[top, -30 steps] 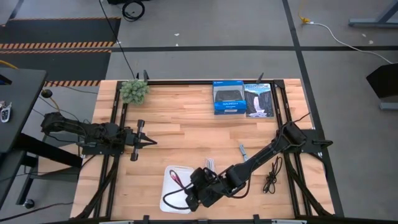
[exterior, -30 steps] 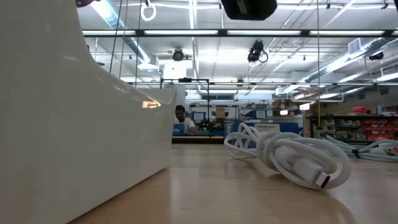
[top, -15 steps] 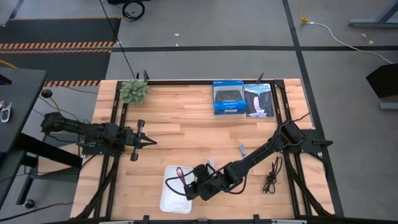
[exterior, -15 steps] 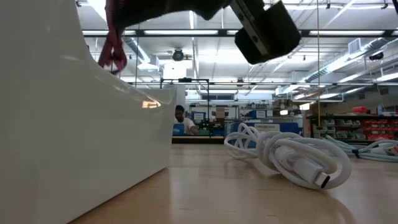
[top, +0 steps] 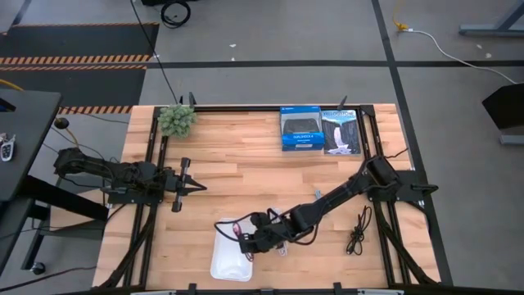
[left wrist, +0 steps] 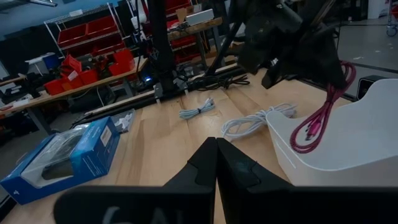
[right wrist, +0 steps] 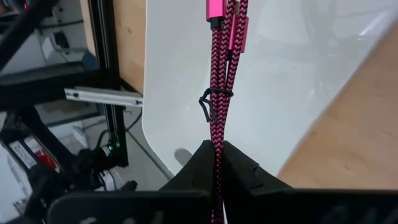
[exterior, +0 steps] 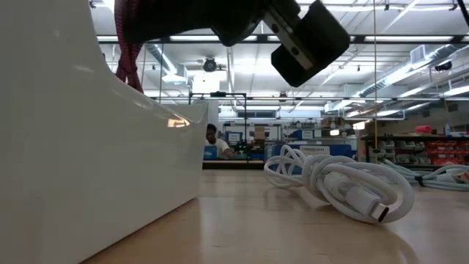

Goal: Pick and place USB-C Cables
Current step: Put the pink charger cable into the bin, then put the white charger cable into the bin

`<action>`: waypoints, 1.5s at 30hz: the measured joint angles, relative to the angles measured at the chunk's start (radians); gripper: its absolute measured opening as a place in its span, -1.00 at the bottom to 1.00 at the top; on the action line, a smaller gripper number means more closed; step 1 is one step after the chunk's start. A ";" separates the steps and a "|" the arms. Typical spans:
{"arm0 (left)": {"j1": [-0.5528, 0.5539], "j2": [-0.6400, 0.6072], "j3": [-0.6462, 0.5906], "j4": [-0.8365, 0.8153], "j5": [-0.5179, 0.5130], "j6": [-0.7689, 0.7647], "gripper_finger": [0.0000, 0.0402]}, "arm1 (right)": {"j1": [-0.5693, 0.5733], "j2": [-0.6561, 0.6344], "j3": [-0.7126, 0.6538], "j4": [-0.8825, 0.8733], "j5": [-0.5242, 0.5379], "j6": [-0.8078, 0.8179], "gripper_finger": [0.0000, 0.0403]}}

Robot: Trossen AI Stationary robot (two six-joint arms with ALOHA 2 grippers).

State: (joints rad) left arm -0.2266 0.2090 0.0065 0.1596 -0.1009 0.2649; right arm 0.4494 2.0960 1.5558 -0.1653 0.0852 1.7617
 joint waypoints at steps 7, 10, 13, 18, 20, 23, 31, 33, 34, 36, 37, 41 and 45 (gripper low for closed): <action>0.000 0.000 0.000 0.000 0.000 0.000 -0.94 | -0.014 0.000 0.000 0.028 -0.011 0.017 -0.67; 0.000 0.000 0.000 0.000 0.000 0.000 -0.94 | -0.014 0.000 0.000 0.060 -0.018 0.013 -0.53; 0.000 0.000 0.000 0.000 0.000 0.000 -0.94 | -0.014 0.000 0.000 0.102 -0.021 -0.013 -0.38; 0.000 0.000 0.000 0.000 0.000 0.000 -0.94 | -0.019 0.000 0.001 0.132 -0.063 -0.056 -0.13; 0.000 0.000 0.000 0.000 0.000 0.000 -0.94 | -0.023 0.000 0.001 0.139 -0.117 -0.077 -0.06; 0.000 0.000 0.000 0.000 0.000 0.000 -0.94 | -0.029 0.000 0.001 0.143 -0.164 -0.108 0.01; 0.000 0.000 0.000 0.000 0.000 0.000 -0.94 | -0.032 0.000 0.001 0.143 -0.163 -0.128 0.03; 0.000 0.000 0.000 0.000 0.000 0.000 -0.94 | -0.035 0.000 0.001 0.142 -0.163 -0.140 0.02; 0.000 0.000 0.000 0.000 0.000 0.000 -0.94 | -0.037 0.000 0.001 0.142 -0.165 -0.146 0.02; 0.000 0.000 0.000 0.000 0.000 0.000 -0.94 | -0.039 -0.002 0.014 0.107 -0.165 -0.162 0.02; 0.000 0.000 0.000 0.000 0.000 0.000 -0.94 | -0.039 -0.002 0.029 0.066 -0.160 -0.168 0.02; 0.000 0.000 0.000 0.000 0.000 0.000 -0.94 | -0.039 -0.004 0.128 -0.228 -0.160 -0.187 0.02; 0.000 0.000 0.000 0.000 0.000 0.000 -0.94 | -0.038 -0.005 0.212 -0.494 -0.165 -0.184 0.02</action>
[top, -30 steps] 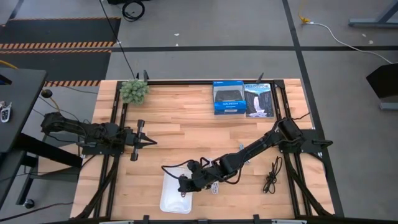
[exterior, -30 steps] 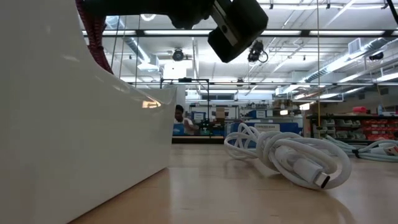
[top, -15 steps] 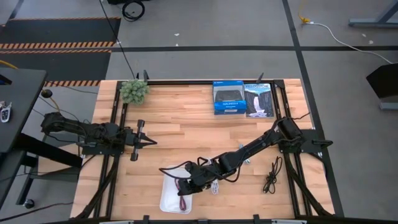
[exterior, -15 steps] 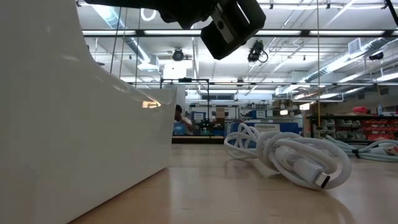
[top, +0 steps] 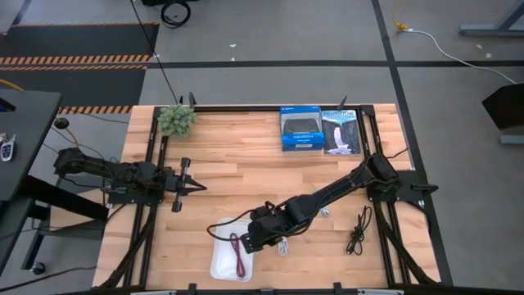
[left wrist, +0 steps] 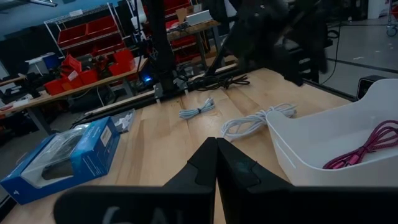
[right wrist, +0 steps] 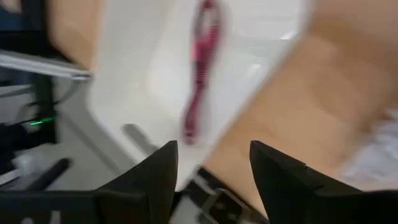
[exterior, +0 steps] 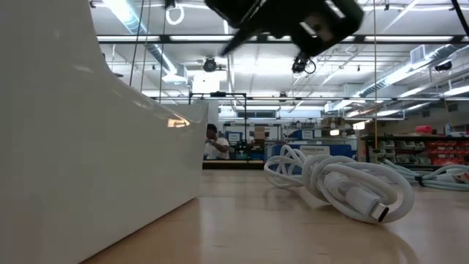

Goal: Pick and place USB-C Cables
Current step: Put the white charger cable into the bin

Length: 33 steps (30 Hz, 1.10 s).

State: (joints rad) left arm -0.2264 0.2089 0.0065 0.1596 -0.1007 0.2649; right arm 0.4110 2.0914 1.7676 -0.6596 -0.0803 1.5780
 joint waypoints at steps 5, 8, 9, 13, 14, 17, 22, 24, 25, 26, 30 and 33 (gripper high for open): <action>0.000 0.000 0.000 0.000 0.000 0.000 -0.94 | 0.000 -0.003 0.066 -0.189 -0.024 0.000 0.02; 0.000 0.000 0.000 0.000 0.000 0.000 -0.94 | 0.001 -0.003 0.084 -0.260 -0.052 0.001 0.02; 0.000 0.000 0.000 0.000 0.000 0.000 -0.94 | 0.001 -0.003 0.085 -0.274 -0.054 0.004 0.02; 0.000 0.000 0.000 0.000 0.000 0.000 -0.94 | 0.001 -0.002 0.084 -0.343 -0.051 0.016 0.02; 0.000 0.000 0.000 0.000 0.000 0.000 -0.94 | 0.002 -0.002 0.084 -0.355 -0.046 0.012 0.03; 0.000 0.000 0.000 0.000 0.000 0.000 -0.94 | 0.002 -0.001 0.084 -0.390 -0.013 -0.016 0.07; 0.000 0.000 0.000 0.000 0.000 0.000 -0.94 | 0.002 0.003 0.078 -0.458 0.074 -0.073 0.19; 0.000 0.000 0.000 0.000 0.000 0.000 -0.94 | 0.002 0.003 0.054 -0.448 0.106 -0.087 0.26; 0.000 0.000 0.000 0.000 0.000 0.000 -0.94 | 0.002 0.003 0.039 -0.441 0.113 -0.089 0.29; 0.000 0.000 0.000 0.000 0.000 0.000 -0.94 | 0.002 0.003 0.021 -0.436 0.115 -0.093 0.32; 0.000 0.000 0.000 0.000 0.000 0.000 -0.94 | 0.002 0.004 -0.075 -0.329 0.125 -0.123 0.46; 0.000 0.000 0.000 0.000 0.000 0.000 -0.94 | 0.002 0.005 -0.126 -0.288 0.165 -0.127 0.55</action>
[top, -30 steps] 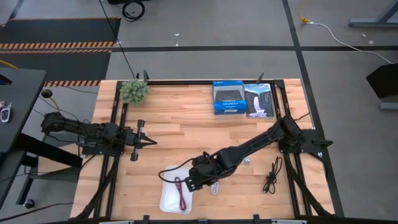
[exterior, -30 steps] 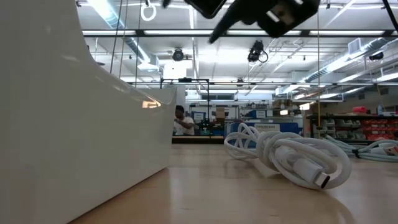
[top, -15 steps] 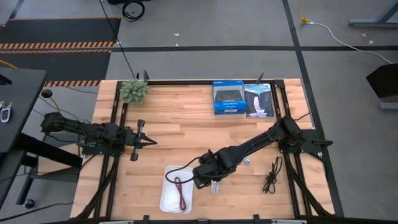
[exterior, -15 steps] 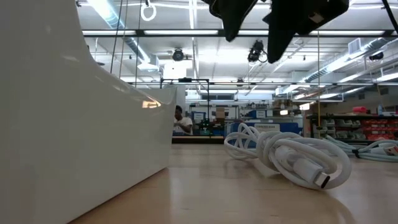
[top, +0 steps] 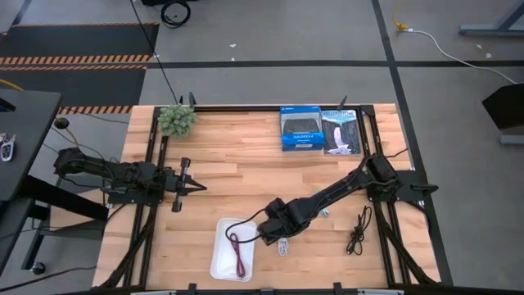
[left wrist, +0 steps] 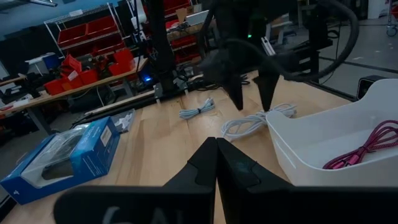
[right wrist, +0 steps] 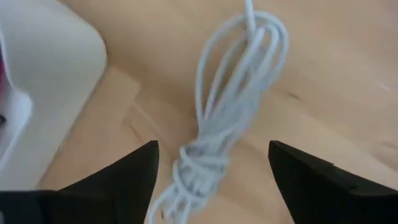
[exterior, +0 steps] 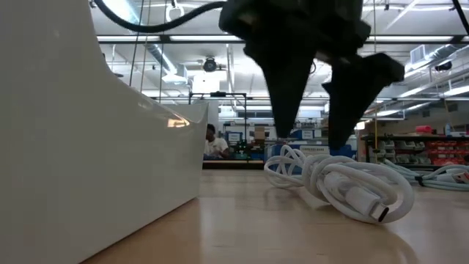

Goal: Pick and place USB-C Cables
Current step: Put the white charger cable into the bin

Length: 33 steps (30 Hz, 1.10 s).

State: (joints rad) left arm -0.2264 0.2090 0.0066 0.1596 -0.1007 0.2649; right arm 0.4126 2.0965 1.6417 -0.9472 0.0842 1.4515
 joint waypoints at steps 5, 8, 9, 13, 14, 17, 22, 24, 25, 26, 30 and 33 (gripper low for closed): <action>0.000 0.000 0.000 0.000 0.000 0.000 -0.94 | -0.001 0.000 -0.066 0.021 0.011 -0.013 0.59; 0.000 0.000 0.000 0.000 0.000 0.000 -0.94 | -0.002 0.000 -0.103 0.053 0.010 -0.023 0.53; 0.000 0.000 0.000 0.000 0.000 0.000 -0.94 | -0.002 0.000 -0.117 0.075 0.010 -0.031 0.49; 0.000 0.000 0.000 0.000 0.000 0.000 -0.94 | -0.002 0.000 -0.160 0.168 0.009 -0.038 0.30; 0.000 0.000 0.000 0.000 0.000 0.000 -0.94 | -0.002 0.000 -0.163 0.174 0.008 -0.037 0.24; 0.000 0.000 0.000 0.000 0.000 0.000 -0.94 | -0.002 0.000 -0.166 0.170 0.006 -0.034 0.00; 0.000 0.000 0.000 0.000 0.000 0.000 -0.94 | -0.002 0.000 -0.158 0.170 -0.006 -0.034 -0.44; 0.000 0.000 0.000 0.000 0.000 0.000 -0.94 | -0.002 0.000 -0.152 0.169 -0.014 -0.030 -0.62; 0.000 0.000 0.000 0.000 0.000 0.000 -0.94 | -0.002 0.000 -0.145 0.167 -0.024 -0.031 -0.71; 0.000 0.000 0.000 0.000 0.000 0.000 -0.94 | -0.004 0.000 -0.136 0.166 -0.035 -0.033 -0.78; 0.000 0.000 0.000 0.000 0.000 0.000 -0.94 | -0.011 -0.002 -0.064 0.154 -0.051 -0.046 -0.84; 0.000 0.000 0.000 0.000 0.000 0.000 -0.94 | -0.019 -0.002 0.023 0.109 -0.049 -0.048 -0.84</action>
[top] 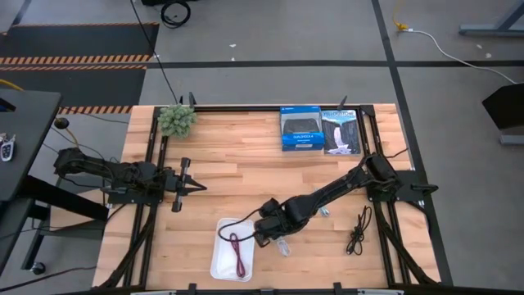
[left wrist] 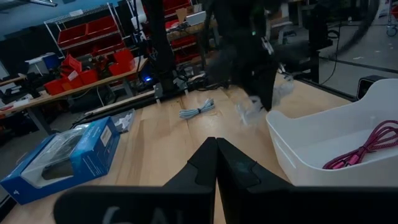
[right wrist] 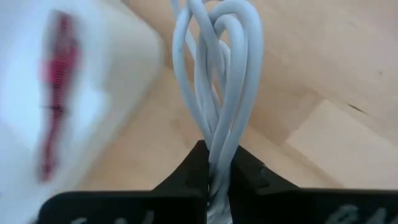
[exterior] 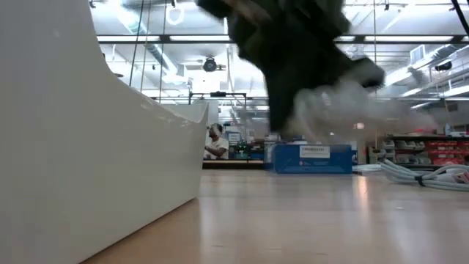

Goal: Pick and place USB-C Cables
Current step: Put the white charger cable into the bin

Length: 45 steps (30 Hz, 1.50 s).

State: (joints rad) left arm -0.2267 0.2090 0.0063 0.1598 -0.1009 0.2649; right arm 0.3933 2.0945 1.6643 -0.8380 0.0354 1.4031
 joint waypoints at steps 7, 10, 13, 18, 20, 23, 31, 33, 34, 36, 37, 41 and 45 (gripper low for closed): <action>0.000 0.000 0.000 0.000 0.000 0.000 -0.94 | -0.014 -0.002 0.300 -0.131 0.123 -0.004 -0.81; 0.000 0.000 0.000 0.000 0.000 0.000 -0.94 | -0.014 -0.004 0.405 -0.074 0.223 -0.058 -0.81; 0.000 0.000 0.000 0.000 0.000 0.000 -0.94 | -0.014 -0.006 0.432 0.109 0.297 -0.166 -0.80; 0.000 0.000 0.000 0.000 0.000 0.000 -0.94 | -0.012 0.025 0.432 0.445 0.281 -0.327 -0.80; 0.000 0.000 0.000 0.000 0.000 0.000 -0.94 | -0.008 0.050 0.430 0.543 0.260 -0.386 -0.79; 0.000 0.000 0.000 0.002 0.000 0.000 -0.94 | 0.006 0.082 0.430 0.664 0.251 -0.451 -0.79; 0.000 0.000 0.000 0.000 0.000 0.000 -0.94 | 0.052 0.187 0.430 0.871 0.253 -0.409 -0.79; 0.000 0.000 0.000 0.000 0.000 0.000 -0.94 | 0.066 0.213 0.430 0.926 0.256 -0.376 -0.79; 0.000 0.000 0.000 0.000 0.000 0.000 -0.94 | 0.073 0.226 0.430 0.947 0.260 -0.359 -0.79; 0.000 0.000 0.000 0.000 0.000 0.000 -0.94 | 0.085 0.245 0.430 0.956 0.283 -0.325 -0.79; 0.000 0.000 0.000 0.000 0.000 0.000 -0.94 | 0.091 0.249 0.430 0.952 0.294 -0.308 -0.79; 0.000 0.000 0.000 0.000 0.000 0.000 -0.94 | 0.111 0.245 0.429 0.896 0.357 -0.274 -0.79; 0.000 0.000 0.000 0.000 0.000 0.000 -0.94 | 0.121 0.239 0.429 0.848 0.418 -0.250 -0.79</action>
State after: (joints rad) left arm -0.2266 0.2090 0.0064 0.1600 -0.1007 0.2649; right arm 0.5148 2.3337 2.0937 0.0103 0.4529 1.1529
